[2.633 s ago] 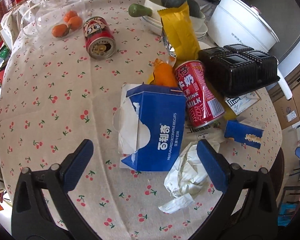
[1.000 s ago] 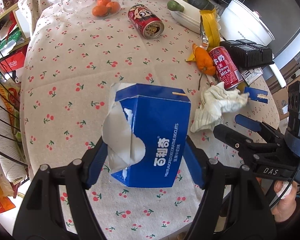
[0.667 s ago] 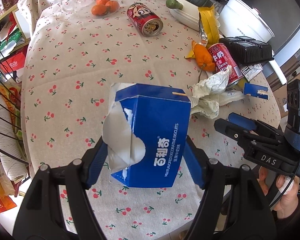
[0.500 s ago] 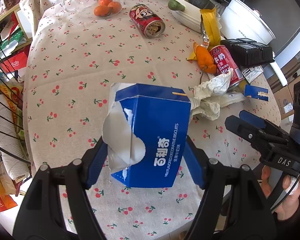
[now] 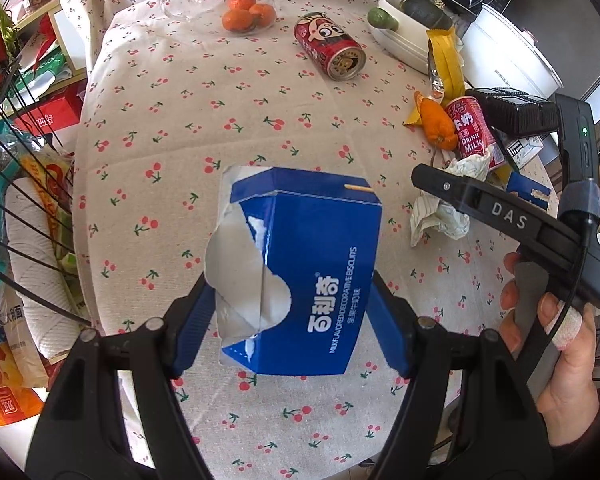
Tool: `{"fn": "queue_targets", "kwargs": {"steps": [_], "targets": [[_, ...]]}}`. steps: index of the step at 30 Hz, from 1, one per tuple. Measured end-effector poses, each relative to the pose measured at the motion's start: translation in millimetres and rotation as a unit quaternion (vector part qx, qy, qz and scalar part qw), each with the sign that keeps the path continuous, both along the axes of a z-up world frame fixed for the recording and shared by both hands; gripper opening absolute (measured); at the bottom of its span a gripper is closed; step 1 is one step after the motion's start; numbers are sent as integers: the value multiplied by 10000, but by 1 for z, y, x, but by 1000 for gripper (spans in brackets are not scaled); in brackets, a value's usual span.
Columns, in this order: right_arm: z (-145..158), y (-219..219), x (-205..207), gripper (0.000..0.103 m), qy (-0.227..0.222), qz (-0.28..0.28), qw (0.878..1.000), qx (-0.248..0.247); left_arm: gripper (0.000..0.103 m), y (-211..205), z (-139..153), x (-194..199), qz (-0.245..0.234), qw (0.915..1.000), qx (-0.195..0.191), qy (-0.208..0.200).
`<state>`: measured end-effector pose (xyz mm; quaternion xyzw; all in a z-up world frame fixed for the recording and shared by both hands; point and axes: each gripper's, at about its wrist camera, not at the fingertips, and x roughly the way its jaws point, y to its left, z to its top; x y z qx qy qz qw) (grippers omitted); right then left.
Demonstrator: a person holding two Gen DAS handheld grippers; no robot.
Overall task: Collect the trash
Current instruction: 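Grasp the crumpled white paper with the right gripper while the left gripper holds the box, then carry the box and the paper over the brown trash bin with both grippers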
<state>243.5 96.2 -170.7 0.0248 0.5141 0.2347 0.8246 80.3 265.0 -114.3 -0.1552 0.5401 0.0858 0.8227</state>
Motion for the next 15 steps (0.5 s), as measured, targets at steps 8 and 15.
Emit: {"fn": "queue_targets", "kwargs": {"steps": [8,15], "targets": [[12,-6,-12,44,-63,286,9995,-73,74,-7,7,0,-129,9999,-33,-95],[44,-40,-40,44,-201,690,9973,174,74,-24,13,1,-344,9993,11,-144]]}}
